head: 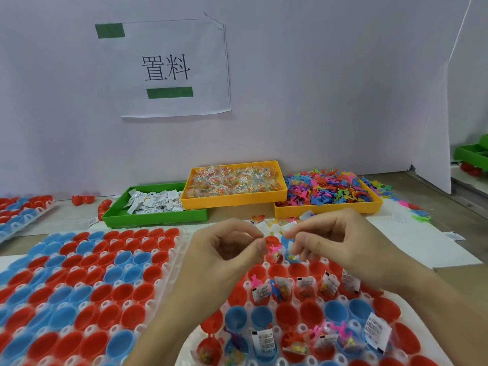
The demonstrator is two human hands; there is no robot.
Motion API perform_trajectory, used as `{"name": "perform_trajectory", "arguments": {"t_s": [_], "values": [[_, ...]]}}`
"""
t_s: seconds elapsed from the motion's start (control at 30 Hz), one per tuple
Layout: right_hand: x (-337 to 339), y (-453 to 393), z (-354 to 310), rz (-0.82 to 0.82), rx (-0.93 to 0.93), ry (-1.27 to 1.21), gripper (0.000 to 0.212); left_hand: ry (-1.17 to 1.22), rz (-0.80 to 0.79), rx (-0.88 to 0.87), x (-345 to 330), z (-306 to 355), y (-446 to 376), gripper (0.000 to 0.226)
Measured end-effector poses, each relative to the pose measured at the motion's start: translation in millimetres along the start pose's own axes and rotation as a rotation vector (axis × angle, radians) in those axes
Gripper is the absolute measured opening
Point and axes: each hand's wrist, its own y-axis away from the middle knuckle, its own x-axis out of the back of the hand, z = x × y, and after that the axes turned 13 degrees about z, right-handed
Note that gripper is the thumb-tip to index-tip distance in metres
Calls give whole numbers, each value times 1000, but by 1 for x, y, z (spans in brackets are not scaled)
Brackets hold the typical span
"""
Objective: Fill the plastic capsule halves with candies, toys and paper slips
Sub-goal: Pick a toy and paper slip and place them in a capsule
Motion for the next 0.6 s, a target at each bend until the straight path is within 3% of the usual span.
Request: {"name": "perform_trajectory", "arguments": {"t_s": [0.13,0.27,0.47,0.6], "values": [[16,-7,11,152,-29,38,17,-332,143,126,21,-12,-22,16],[29,-11,23,246,-76,60,21,-736,122,123,39,-28,-57,17],[38,-13,31,262,-82,101,22,-875,-16,96,23,-54,-106,13],[41,-14,35,251,-92,115,25,-939,-86,-104,16,-68,-124,9]]}}
